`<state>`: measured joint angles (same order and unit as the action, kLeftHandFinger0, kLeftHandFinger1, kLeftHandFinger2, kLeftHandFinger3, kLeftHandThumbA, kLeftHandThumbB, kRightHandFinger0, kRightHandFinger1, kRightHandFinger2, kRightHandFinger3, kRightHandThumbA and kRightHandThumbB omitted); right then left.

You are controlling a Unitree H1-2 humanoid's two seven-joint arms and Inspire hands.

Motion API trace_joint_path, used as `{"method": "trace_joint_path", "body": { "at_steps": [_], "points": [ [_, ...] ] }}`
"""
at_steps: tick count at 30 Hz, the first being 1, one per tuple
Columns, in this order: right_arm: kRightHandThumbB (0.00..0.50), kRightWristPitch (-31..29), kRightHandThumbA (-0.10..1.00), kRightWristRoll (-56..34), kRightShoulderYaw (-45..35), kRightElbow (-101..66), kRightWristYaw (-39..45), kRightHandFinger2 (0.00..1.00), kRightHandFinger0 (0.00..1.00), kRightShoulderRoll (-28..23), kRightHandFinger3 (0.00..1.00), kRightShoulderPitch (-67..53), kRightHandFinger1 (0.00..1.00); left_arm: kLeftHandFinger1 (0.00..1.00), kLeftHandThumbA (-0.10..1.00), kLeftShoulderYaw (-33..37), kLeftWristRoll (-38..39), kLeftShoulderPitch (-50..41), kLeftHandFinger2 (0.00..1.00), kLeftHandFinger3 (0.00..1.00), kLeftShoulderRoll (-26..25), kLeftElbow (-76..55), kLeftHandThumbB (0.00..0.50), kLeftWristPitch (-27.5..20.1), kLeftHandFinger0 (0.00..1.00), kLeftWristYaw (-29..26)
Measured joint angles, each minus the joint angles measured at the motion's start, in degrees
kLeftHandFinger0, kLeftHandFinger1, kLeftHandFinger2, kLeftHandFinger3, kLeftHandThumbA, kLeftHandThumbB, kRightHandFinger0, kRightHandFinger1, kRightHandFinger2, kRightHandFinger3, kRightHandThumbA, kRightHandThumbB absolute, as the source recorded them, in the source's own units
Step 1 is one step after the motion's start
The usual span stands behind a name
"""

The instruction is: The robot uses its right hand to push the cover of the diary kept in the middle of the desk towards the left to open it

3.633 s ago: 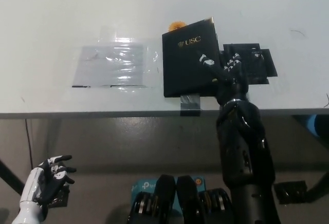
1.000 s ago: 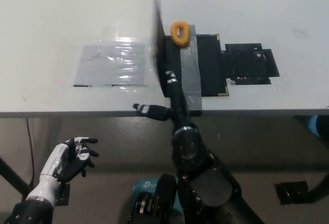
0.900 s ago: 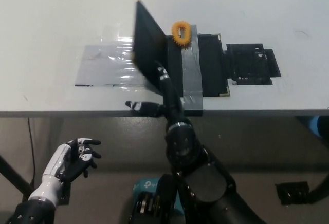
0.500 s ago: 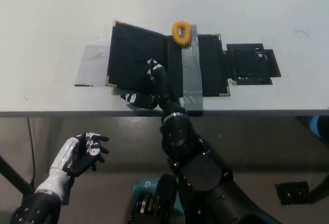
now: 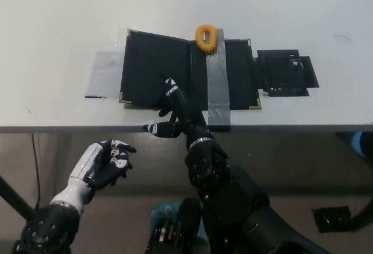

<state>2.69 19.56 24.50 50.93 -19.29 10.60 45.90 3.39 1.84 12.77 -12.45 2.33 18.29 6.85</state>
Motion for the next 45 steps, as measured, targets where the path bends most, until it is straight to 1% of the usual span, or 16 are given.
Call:
{"method": "trace_joint_path", "body": {
  "at_steps": [1,4,5,7,10,13,14,15,16,17,20,23,30,34,39,45],
  "points": [
    [0.224,-0.1,1.0,0.3,0.0,0.1,-0.1,0.74,0.48,0.0,1.0,0.0,0.63,0.22,0.09,0.0,-0.1,-0.2,0.29,0.45,0.0,0.0,0.382,0.0,0.11,0.0],
    [0.214,0.0,1.0,0.9,-0.2,0.1,-0.1,0.77,0.53,0.0,1.0,0.0,0.67,0.21,0.09,0.0,-0.2,-0.7,0.29,0.45,0.0,-0.1,0.388,0.0,0.1,0.0],
    [0.202,0.0,1.0,1.1,-0.3,0.1,-0.1,0.6,0.32,0.1,1.0,0.0,0.47,0.23,0.14,-0.1,-0.2,-1.0,0.31,0.46,0.0,-0.1,0.409,0.0,0.11,0.0],
    [0.207,0.0,1.0,1.4,-0.8,0.1,-0.2,0.47,0.2,0.1,1.0,0.1,0.33,0.24,0.13,-0.1,-0.2,-1.4,0.33,0.46,0.0,-0.1,0.407,0.0,0.13,0.0],
    [0.203,0.1,1.0,1.6,-1.6,0.0,0.0,0.45,0.17,0.0,1.0,0.1,0.31,0.26,0.09,-0.2,-0.2,-2.1,0.34,0.47,0.0,-0.1,0.39,0.0,0.15,0.0],
    [0.205,1.2,1.0,1.6,-1.9,-1.6,0.7,0.33,0.04,-0.5,0.96,-0.2,0.18,0.29,0.07,-0.8,-0.1,-3.0,0.37,0.5,0.2,-0.1,0.378,0.0,0.18,-0.1],
    [0.189,1.9,1.0,1.6,-1.9,-3.3,1.6,0.16,0.0,-0.9,0.57,-0.6,0.03,0.3,0.06,-0.9,-0.1,-3.4,0.4,0.54,0.3,-0.2,0.374,0.0,0.2,-0.1],
    [0.177,2.6,1.0,1.4,-2.4,-6.1,2.5,0.75,0.6,-1.6,0.85,-1.3,0.69,0.31,0.05,-1.2,-0.1,-3.9,0.41,0.56,0.5,-0.2,0.357,0.0,0.21,-0.2],
    [0.173,3.2,1.0,1.3,-2.7,-8.2,3.4,0.77,0.66,-2.2,0.86,-2.0,0.73,0.31,0.05,-1.5,0.0,-4.4,0.41,0.57,0.7,-0.2,0.356,0.1,0.21,-0.2],
    [0.208,4.2,1.0,1.2,-3.1,-10.8,4.3,1.0,0.99,-3.0,1.0,-2.5,0.99,0.31,0.1,-1.7,0.0,-4.8,0.42,0.59,0.9,-0.2,0.353,0.1,0.23,-0.3],
    [0.272,7.0,1.0,0.0,-5.1,-17.3,6.7,1.0,1.0,-4.4,1.0,-3.7,1.0,0.32,0.12,-1.9,0.0,-5.8,0.41,0.56,1.0,-0.2,0.364,0.1,0.25,-0.3],
    [0.215,10.5,1.0,-2.4,-8.3,-23.8,9.0,1.0,1.0,-4.8,1.0,-4.7,1.0,0.32,0.1,-2.2,0.0,-6.4,0.39,0.52,1.1,-0.2,0.371,0.1,0.23,-0.3],
    [0.245,14.0,1.0,-10.4,-12.3,-35.4,10.8,1.0,0.96,-7.3,1.0,-5.3,1.0,0.33,0.09,-3.1,0.1,-7.4,0.41,0.58,1.4,-0.1,0.342,0.1,0.24,-0.3],
    [0.216,15.0,1.0,-15.2,-12.6,-38.9,10.7,1.0,0.92,-10.3,1.0,-5.5,1.0,0.35,0.11,-3.5,0.2,-8.1,0.43,0.62,1.5,0.0,0.331,0.1,0.27,-0.3],
    [0.172,16.4,1.0,-20.8,-13.7,-44.8,10.3,1.0,0.92,-13.9,1.0,-7.9,1.0,0.34,0.14,-3.8,0.2,-8.7,0.43,0.61,1.7,0.0,0.321,0.1,0.26,-0.3],
    [0.191,18.5,1.0,-26.4,-20.0,-58.3,10.4,1.0,0.94,-16.5,1.0,-17.0,1.0,0.34,0.15,-5.1,0.7,-9.9,0.43,0.58,1.8,0.0,0.321,0.0,0.25,-0.3]
  ]
}}
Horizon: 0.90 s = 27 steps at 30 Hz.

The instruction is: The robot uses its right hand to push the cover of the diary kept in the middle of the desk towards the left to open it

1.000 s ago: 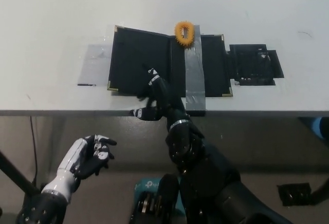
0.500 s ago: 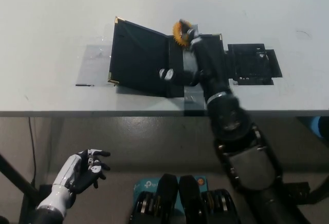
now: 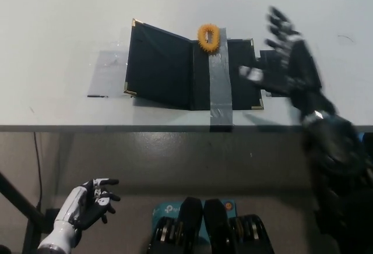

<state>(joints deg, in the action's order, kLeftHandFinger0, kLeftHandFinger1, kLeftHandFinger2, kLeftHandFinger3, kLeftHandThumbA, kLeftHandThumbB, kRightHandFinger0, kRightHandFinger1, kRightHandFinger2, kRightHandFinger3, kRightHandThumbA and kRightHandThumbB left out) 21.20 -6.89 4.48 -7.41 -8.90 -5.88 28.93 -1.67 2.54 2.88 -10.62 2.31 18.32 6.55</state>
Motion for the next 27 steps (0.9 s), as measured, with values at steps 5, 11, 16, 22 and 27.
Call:
{"method": "trace_joint_path", "body": {
  "at_steps": [5,11,16,22,27],
  "points": [
    [0.194,-1.3,1.0,-3.5,-9.1,-8.7,1.1,0.98,0.88,-1.6,1.0,-12.4,0.97,0.31,0.16,-2.7,0.5,-0.8,0.4,0.55,0.2,-0.6,0.323,-0.9,0.24,-0.3],
    [0.161,-5.9,1.0,-3.9,-16.2,-6.8,1.4,0.96,0.83,-2.7,1.0,-23.5,0.94,0.31,0.16,-4.7,0.7,-1.6,0.39,0.56,0.3,-0.8,0.33,-2.1,0.23,-0.4],
    [0.085,-10.5,1.0,-3.7,-18.2,-1.8,1.8,0.98,0.87,-2.5,1.0,-27.2,0.96,0.32,0.18,-4.8,0.7,-1.4,0.4,0.56,0.4,-0.8,0.335,-2.3,0.24,-0.4],
    [0.08,-15.6,1.0,-3.7,-19.3,4.9,2.0,1.0,0.85,-1.1,1.0,-29.8,0.97,0.31,0.21,-4.8,0.7,-1.5,0.4,0.56,0.4,-0.8,0.358,-2.4,0.23,-0.4],
    [0.086,-20.0,1.0,-3.5,-20.0,11.4,2.0,0.98,0.85,0.2,1.0,-31.4,0.95,0.31,0.23,-4.9,0.7,-1.4,0.39,0.56,0.4,-0.8,0.364,-2.5,0.22,-0.4]
  ]
}}
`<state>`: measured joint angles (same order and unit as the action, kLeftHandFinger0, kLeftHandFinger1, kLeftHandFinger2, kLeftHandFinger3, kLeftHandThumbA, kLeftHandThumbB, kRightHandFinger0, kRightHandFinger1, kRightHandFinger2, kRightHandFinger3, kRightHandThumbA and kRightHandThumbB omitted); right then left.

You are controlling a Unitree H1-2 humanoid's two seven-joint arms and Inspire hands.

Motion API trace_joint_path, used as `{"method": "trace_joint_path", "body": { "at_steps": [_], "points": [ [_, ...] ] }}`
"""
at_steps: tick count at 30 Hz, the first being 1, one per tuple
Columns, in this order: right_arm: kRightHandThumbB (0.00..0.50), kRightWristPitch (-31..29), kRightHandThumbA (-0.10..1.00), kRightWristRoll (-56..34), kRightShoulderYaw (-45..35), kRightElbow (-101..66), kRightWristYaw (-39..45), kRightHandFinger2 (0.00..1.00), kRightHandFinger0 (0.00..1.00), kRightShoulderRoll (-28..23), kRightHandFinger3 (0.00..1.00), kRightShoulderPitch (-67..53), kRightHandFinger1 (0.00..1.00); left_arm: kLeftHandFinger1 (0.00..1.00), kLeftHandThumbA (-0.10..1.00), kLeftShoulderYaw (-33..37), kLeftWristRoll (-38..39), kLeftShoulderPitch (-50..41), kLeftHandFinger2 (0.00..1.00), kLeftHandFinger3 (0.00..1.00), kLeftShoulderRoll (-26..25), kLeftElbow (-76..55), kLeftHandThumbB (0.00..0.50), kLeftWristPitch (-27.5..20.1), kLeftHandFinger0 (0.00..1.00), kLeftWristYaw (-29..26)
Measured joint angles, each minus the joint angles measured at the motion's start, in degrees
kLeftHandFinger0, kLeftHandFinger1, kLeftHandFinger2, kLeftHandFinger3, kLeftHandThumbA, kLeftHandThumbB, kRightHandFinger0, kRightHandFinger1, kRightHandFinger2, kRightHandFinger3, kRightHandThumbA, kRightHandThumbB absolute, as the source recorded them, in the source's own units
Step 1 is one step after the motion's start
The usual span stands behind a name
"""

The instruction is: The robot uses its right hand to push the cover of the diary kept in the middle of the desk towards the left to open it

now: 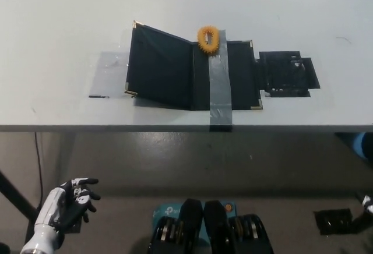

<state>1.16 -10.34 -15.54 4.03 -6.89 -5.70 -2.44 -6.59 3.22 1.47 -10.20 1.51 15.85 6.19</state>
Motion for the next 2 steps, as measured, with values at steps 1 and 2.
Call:
{"method": "trace_joint_path", "body": {
  "at_steps": [1,2],
  "points": [
    [0.117,-0.4,0.93,0.0,-0.1,0.6,0.0,0.94,0.87,0.1,0.96,-0.1,0.93,0.3,0.23,0.0,0.0,0.0,0.39,0.55,0.0,0.0,0.371,0.0,0.22,0.0],
    [0.117,-0.8,0.93,0.1,-0.2,1.0,0.0,0.94,0.87,0.2,0.96,-0.3,0.93,0.3,0.23,0.0,0.0,0.0,0.39,0.55,0.0,0.0,0.371,-0.1,0.22,0.0]
  ]
}}
